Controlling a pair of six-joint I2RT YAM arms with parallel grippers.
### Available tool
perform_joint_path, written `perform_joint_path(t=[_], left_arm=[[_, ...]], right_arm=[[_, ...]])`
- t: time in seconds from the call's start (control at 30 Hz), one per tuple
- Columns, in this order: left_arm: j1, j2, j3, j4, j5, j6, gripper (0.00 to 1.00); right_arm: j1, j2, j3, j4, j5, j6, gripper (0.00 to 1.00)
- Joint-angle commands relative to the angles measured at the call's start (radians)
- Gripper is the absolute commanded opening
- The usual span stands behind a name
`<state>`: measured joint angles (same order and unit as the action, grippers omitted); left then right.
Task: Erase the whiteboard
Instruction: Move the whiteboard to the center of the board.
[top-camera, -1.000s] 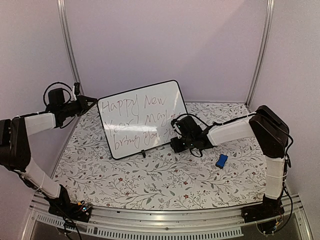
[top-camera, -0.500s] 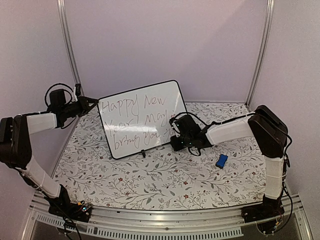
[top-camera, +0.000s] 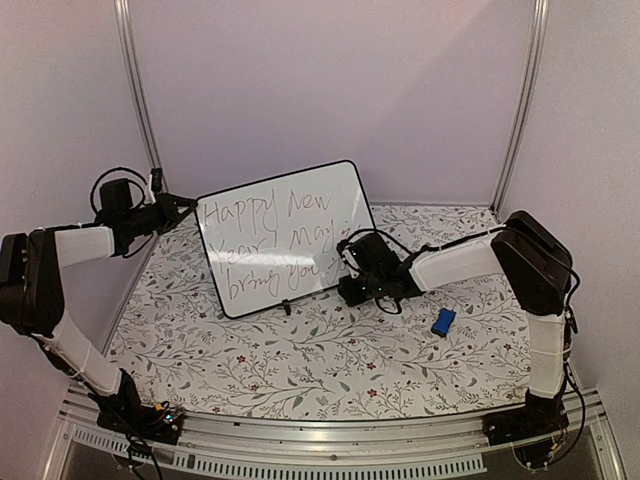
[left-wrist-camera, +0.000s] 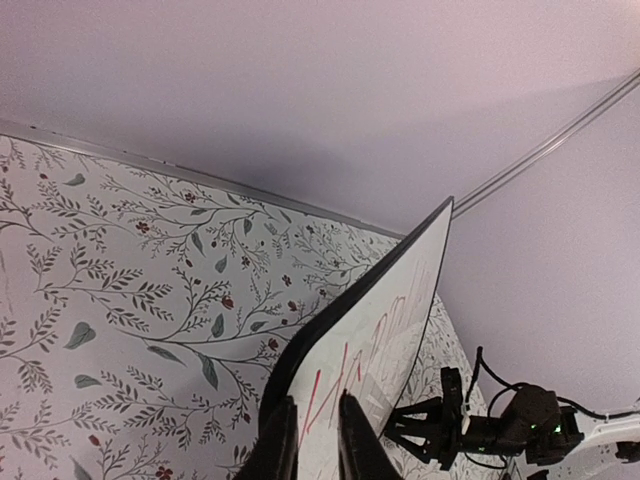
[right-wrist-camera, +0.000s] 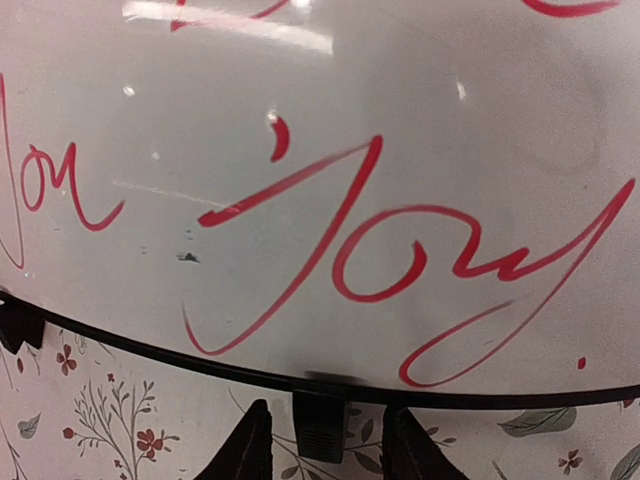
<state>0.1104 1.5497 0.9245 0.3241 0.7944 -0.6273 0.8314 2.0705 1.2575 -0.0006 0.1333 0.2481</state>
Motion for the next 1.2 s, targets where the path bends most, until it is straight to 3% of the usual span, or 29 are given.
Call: perform_joint_path(t=[0.0,0.23,0.63,1.17], left_arm=[[0.008,-0.036,-0.023,-0.005,-0.039,0.025,0.16],[0.009,-0.093,-0.05,0.002,-0.062,0.045,0.23],[0.01,-0.054,-0.014,-0.073,-0.179,0.091,0.21],[0.002,0.004,0.002,-0.021,-0.068,0.061,0.21]], right_arm=[[0.005,0.001,-0.002,0.005,0.002,0.004,0.37],[0.005,0.005,-0.002,0.009,-0.004,0.005,0.37],[0.005,0.013,0.006,0.016,-0.011,0.005,0.32],[0.005,0.027,0.019,0.009,-0.021,0.005,0.31]])
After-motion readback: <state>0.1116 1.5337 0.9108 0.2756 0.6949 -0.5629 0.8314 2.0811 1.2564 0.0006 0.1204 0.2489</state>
